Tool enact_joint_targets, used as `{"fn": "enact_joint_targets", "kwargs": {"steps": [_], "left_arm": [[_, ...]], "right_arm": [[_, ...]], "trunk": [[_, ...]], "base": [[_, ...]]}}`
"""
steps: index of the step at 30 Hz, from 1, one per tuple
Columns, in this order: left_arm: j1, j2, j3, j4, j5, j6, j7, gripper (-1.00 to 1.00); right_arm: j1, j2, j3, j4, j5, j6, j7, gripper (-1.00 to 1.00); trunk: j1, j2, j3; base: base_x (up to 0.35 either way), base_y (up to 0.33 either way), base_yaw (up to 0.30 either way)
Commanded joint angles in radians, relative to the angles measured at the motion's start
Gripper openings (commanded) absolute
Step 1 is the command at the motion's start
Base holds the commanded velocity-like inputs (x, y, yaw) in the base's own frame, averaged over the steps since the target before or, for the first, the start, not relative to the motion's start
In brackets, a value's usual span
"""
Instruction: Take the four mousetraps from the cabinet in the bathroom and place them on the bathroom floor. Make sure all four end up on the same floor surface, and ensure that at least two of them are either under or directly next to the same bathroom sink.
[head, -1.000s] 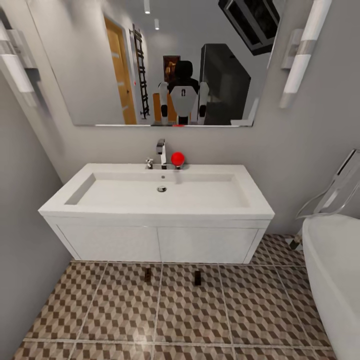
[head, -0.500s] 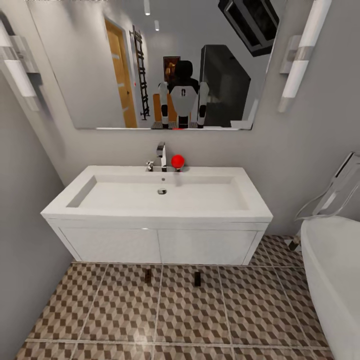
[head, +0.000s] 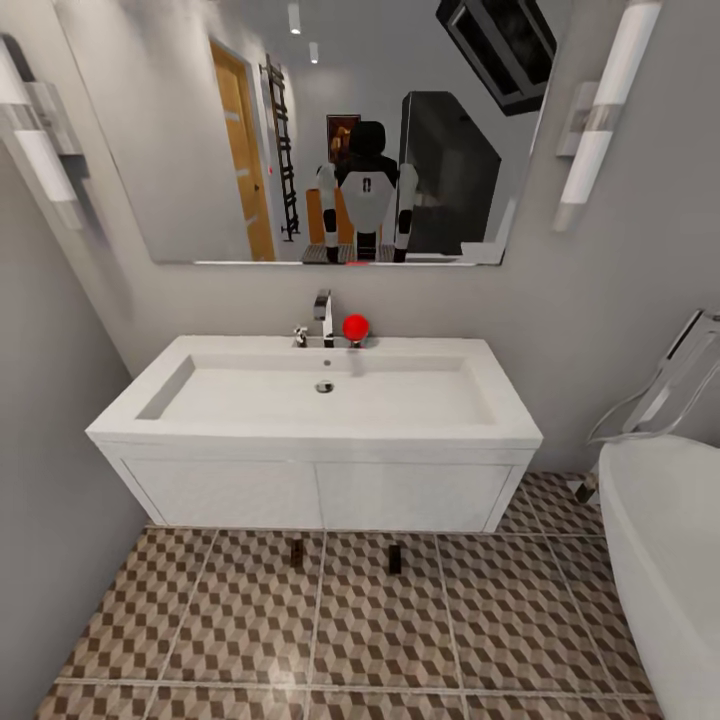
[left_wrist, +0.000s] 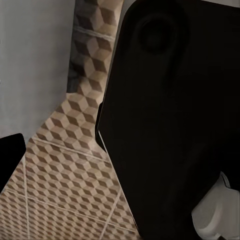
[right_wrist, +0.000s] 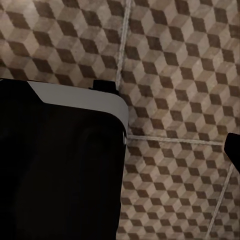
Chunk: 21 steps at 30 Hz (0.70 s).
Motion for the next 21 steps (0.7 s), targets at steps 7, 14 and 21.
{"fn": "enact_joint_targets", "kwargs": {"steps": [7,14,21], "left_arm": [[0.001,-0.001,-0.008,0.001,0.007,0.001,0.002,1.0],[0.001,-0.001,-0.008,0.001,0.008,0.001,0.002,1.0],[0.001,0.0,-0.007,0.0,0.01,0.001,0.002,1.0]], "right_arm": [[0.0,0.0,-0.008,0.005,0.01,-0.007,-0.006,1.0],[0.0,0.0,-0.008,0.005,0.01,-0.007,-0.006,1.0],[0.0,0.0,-0.008,0.003,0.011,-0.007,-0.006,1.0]], "trunk": [[-0.027,0.049,0.021],[-0.054,0.098,0.043],[-0.081,0.147,0.065]], "base": [[0.0,0.0,0.0],[0.0,0.0,0.0],[0.0,0.0,0.0]]}}
